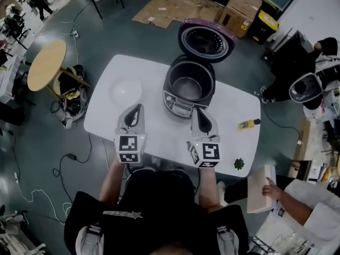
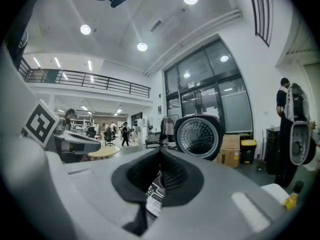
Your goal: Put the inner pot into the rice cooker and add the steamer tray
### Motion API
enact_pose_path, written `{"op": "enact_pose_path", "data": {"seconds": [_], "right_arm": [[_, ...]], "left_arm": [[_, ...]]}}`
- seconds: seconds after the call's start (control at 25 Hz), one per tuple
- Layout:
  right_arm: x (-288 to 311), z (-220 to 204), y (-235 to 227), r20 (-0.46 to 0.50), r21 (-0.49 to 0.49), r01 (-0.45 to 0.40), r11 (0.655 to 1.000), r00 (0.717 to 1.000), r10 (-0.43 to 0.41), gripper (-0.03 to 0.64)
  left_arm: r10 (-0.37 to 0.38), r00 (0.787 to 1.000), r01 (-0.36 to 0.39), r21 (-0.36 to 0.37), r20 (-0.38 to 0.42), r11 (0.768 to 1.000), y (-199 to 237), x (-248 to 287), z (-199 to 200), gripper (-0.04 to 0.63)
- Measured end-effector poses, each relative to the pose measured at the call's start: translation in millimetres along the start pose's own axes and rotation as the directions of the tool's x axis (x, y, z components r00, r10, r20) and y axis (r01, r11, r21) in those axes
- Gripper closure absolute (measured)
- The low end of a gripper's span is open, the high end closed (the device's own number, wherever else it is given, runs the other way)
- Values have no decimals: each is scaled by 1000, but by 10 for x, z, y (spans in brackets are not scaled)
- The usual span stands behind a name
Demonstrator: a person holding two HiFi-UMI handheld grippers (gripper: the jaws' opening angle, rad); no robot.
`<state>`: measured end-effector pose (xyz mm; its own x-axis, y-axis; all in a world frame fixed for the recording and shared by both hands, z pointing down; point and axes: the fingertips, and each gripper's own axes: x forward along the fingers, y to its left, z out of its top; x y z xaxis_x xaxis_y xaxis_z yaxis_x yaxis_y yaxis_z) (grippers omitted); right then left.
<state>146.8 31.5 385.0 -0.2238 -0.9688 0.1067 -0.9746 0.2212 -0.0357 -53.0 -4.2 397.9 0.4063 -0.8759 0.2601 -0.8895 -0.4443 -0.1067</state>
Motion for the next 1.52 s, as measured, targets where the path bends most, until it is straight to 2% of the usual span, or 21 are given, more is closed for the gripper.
{"op": "enact_pose_path", "data": {"seconds": [0.2,0.48,0.8,1.04,1.52], "right_arm": [[-4,-42,421,-4,-6,-119,993,993,118,611],[69,-126,981,-24,-11,-255,967,967,255,611],[545,-193,1481,-59,0,-320,947,946,319,611],[944,-388,1777,-103,25,-310,951,945,311,611],[1881,-1017,2093,-257,67,-223,972,938,233,611]], "left_arm": [[103,995,-103,-18,-7,995,198,-442,-135,584],[220,975,-221,-34,-35,975,514,-905,-353,584],[272,960,-276,-56,-65,960,1105,-944,-478,584],[258,960,-267,-79,-107,960,1562,-776,-722,584],[103,966,-133,-114,-238,985,2252,20,-1354,584]]}}
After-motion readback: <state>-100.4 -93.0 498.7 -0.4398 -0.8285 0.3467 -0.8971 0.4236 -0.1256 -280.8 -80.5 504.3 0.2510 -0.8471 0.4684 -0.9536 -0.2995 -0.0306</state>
